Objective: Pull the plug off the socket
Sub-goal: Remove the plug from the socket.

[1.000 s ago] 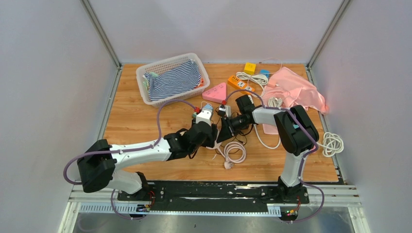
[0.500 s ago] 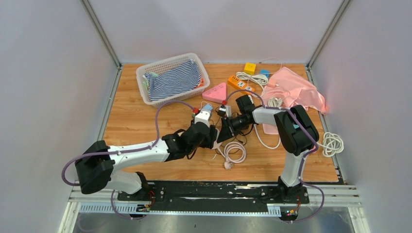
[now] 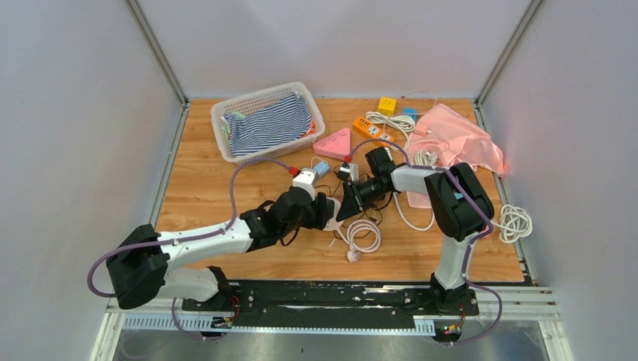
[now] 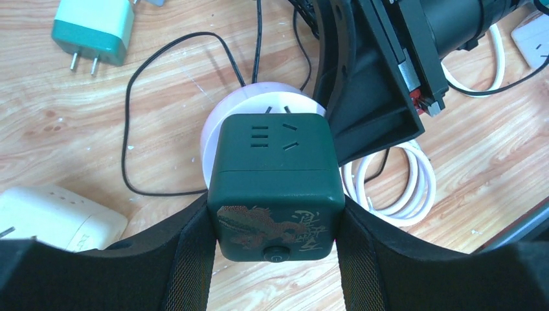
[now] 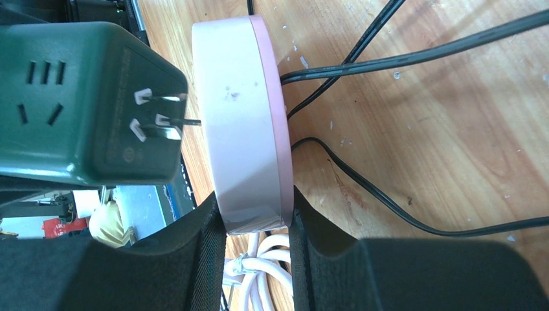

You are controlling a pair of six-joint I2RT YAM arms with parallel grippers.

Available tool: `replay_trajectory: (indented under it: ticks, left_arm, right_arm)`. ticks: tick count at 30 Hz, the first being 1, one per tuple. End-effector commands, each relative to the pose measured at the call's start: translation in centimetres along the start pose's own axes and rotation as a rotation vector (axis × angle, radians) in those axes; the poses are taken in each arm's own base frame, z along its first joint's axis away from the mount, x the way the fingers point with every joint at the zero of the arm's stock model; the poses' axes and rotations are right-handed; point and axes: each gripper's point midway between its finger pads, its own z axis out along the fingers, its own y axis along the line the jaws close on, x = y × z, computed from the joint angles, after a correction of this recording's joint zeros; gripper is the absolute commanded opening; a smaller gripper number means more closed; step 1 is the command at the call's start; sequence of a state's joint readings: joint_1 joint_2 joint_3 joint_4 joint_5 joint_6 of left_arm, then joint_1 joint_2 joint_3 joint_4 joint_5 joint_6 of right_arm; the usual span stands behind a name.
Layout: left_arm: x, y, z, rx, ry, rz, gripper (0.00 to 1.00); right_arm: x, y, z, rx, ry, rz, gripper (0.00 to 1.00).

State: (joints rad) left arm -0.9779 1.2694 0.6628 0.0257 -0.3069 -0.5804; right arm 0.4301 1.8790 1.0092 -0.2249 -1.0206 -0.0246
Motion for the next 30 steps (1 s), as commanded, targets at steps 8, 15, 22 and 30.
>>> replay_trajectory:
  ticks: [8,15,22,30]
  left_arm:
    - [-1.4,0.1,-1.3,-0.073,-0.043,0.104,0.0]
    - [-2.0,-0.2,-2.4,-0.017,-0.095,0.084,0.0]
    - [-2.4,0.9,-3.9,0.004,-0.129,0.116,0.0]
    - [-2.6,3.3,-4.5,-0.034,-0.156,0.116,0.0]
  right_arm:
    - [2.3,-6.5,-0.6,0.277,0.066,-0.02,0.0]
    - [2.0,-6.1,-0.8,0.27,0.06,-0.039,0.0]
    - [1.7,-5.6,-1.1,0.261,0.056,-0.068,0.0]
    - [0.8,-4.4,-1.6,0.235,0.04,-0.129,0.06]
